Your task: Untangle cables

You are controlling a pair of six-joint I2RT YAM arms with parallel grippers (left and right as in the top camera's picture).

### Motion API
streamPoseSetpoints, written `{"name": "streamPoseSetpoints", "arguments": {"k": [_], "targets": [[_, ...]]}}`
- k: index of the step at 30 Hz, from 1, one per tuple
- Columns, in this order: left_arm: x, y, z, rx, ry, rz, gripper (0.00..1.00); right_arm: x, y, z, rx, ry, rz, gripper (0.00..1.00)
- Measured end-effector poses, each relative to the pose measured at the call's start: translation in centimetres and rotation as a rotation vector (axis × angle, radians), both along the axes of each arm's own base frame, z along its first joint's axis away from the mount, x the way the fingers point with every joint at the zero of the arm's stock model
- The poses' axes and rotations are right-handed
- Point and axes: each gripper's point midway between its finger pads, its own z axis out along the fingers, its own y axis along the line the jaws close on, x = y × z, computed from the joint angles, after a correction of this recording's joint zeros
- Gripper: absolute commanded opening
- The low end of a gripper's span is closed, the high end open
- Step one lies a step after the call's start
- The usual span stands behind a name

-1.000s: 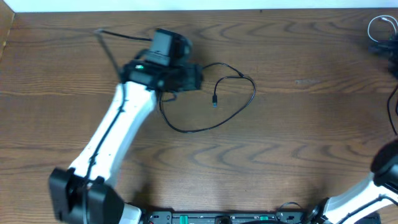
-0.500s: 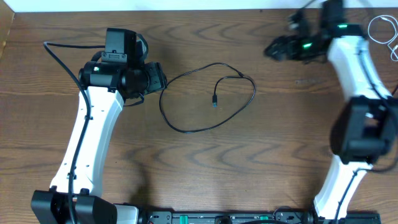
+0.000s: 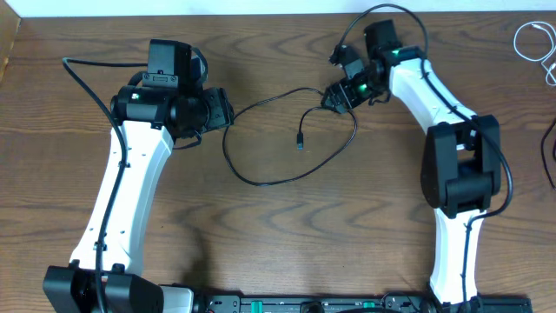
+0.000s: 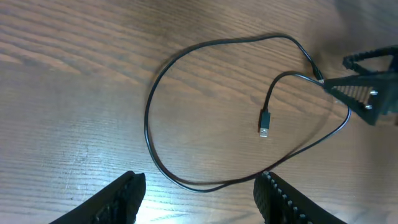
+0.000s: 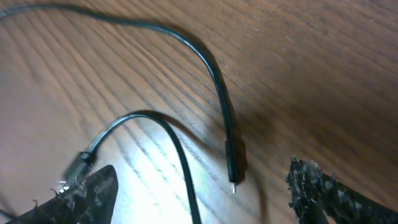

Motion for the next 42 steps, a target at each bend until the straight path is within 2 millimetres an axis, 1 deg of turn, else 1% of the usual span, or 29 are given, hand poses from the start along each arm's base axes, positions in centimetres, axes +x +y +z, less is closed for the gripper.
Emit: {"name": "streamPoseSetpoints", "arguments": {"k": [5, 8, 13, 15, 16, 17, 18, 19, 21, 25, 27, 29, 32, 33, 38, 42], "targets": [[-0.1, 0.0, 0.0, 0.000, 0.004, 0.000, 0.62, -0.2, -0.1, -1.9, -0.103, -0.033, 0.075, 0.78], [-0.1, 0.0, 0.0, 0.000, 0.005, 0.000, 0.62, -0.3, 0.0, -2.9, -0.148, -0.046, 0.111, 0.77], [-0.2, 0.0, -0.1, 0.001, 0.010, 0.000, 0.61, -0.2, 0.3, -3.2, -0.177, -0.068, 0.141, 0.72], [-0.2, 0.0, -0.1, 0.001, 0.011, 0.000, 0.62, -0.3, 0.4, -3.2, -0.182, -0.072, 0.151, 0.67], [-0.2, 0.0, -0.1, 0.001, 0.011, 0.000, 0.61, -0.3, 0.4, -3.2, -0.185, -0.074, 0.155, 0.64], [-0.2, 0.0, -0.1, 0.001, 0.011, 0.000, 0.62, -0.3, 0.5, -3.2, -0.186, -0.074, 0.157, 0.58], [-0.2, 0.0, -0.1, 0.001, 0.011, 0.000, 0.62, -0.3, 0.5, -3.2, -0.189, -0.074, 0.157, 0.49], [-0.2, 0.0, -0.1, 0.001, 0.011, 0.000, 0.62, -0.4, 0.6, -3.2, -0.193, -0.077, 0.161, 0.43], [-0.2, 0.0, -0.1, 0.001, 0.011, 0.000, 0.62, -0.4, 0.6, -3.3, -0.204, -0.075, 0.153, 0.37], [-0.2, 0.0, -0.1, 0.001, 0.011, 0.000, 0.62, -0.5, 0.7, -3.6, -0.256, -0.080, 0.137, 0.35], [-0.2, 0.0, -0.1, 0.001, 0.011, 0.000, 0.62, -0.4, 0.9, -3.8, -0.285, -0.092, 0.136, 0.30], [-0.2, 0.0, -0.1, 0.001, 0.011, 0.000, 0.62, -0.4, 1.1, -3.8, -0.303, -0.102, 0.132, 0.23], [-0.2, 0.0, -0.1, 0.001, 0.011, 0.000, 0.62, -0.7, 1.5, -3.8, -0.320, -0.099, 0.110, 0.05], [-0.2, 0.0, -0.1, 0.001, 0.011, 0.000, 0.62, -0.7, 1.5, -3.9, -0.329, -0.095, 0.096, 0.01], [-0.3, 0.0, -0.2, 0.002, 0.014, 0.000, 0.62, -0.8, 1.2, -3.8, -0.358, -0.066, -0.040, 0.01], [-0.3, 0.0, -0.2, 0.002, 0.015, 0.000, 0.62, -0.9, 0.2, -3.8, -0.371, -0.029, -0.143, 0.01]]}}
